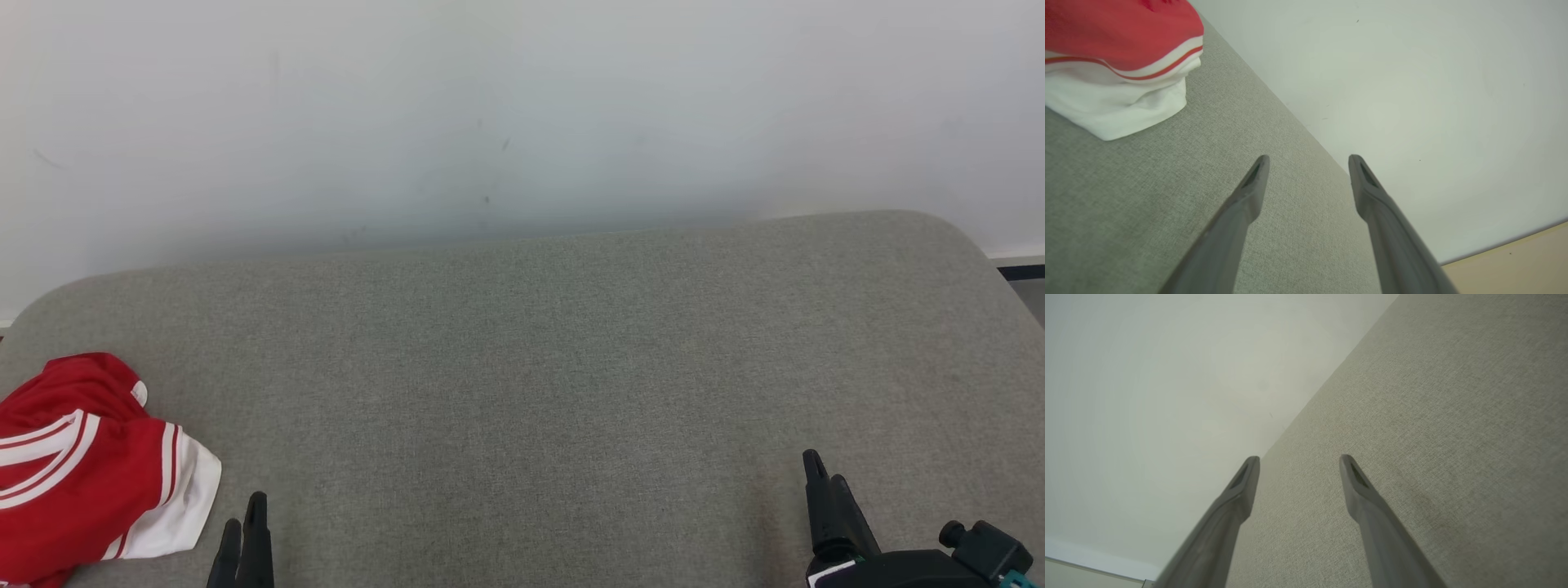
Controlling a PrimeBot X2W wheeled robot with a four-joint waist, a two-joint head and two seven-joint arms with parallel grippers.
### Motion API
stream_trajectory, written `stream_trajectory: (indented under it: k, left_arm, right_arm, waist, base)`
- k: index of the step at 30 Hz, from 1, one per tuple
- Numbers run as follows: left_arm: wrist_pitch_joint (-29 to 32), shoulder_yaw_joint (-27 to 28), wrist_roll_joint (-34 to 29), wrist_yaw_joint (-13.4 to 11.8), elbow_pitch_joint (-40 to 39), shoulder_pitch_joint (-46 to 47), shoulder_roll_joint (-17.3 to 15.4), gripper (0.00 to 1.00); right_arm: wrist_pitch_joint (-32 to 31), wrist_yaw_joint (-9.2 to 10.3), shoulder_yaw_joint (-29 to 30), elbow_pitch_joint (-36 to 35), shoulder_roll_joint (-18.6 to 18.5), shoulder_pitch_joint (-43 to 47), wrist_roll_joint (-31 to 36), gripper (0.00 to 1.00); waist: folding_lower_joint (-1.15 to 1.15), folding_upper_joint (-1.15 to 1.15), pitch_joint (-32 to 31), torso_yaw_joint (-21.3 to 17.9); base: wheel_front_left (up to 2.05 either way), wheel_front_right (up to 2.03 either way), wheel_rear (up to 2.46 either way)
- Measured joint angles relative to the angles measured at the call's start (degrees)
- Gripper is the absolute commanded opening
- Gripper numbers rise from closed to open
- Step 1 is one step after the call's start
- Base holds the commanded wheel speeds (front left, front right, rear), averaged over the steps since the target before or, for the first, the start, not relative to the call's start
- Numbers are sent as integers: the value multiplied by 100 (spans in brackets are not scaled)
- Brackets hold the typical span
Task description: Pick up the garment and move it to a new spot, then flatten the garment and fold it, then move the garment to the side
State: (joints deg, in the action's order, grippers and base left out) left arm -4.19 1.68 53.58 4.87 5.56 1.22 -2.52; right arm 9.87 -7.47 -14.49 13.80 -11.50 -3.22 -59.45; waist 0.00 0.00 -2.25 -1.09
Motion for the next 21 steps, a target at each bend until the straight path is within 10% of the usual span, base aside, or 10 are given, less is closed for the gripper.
stream_trajectory:
  k: [21]
  left_arm:
    - [-352,-297,-1495,-264,-162,-92,-4,100]
  right_arm:
    - [164,0,-269,403,32,-175,1745,100]
  waist:
    - [0,0,-136,-84]
  base:
    - [0,0,0]
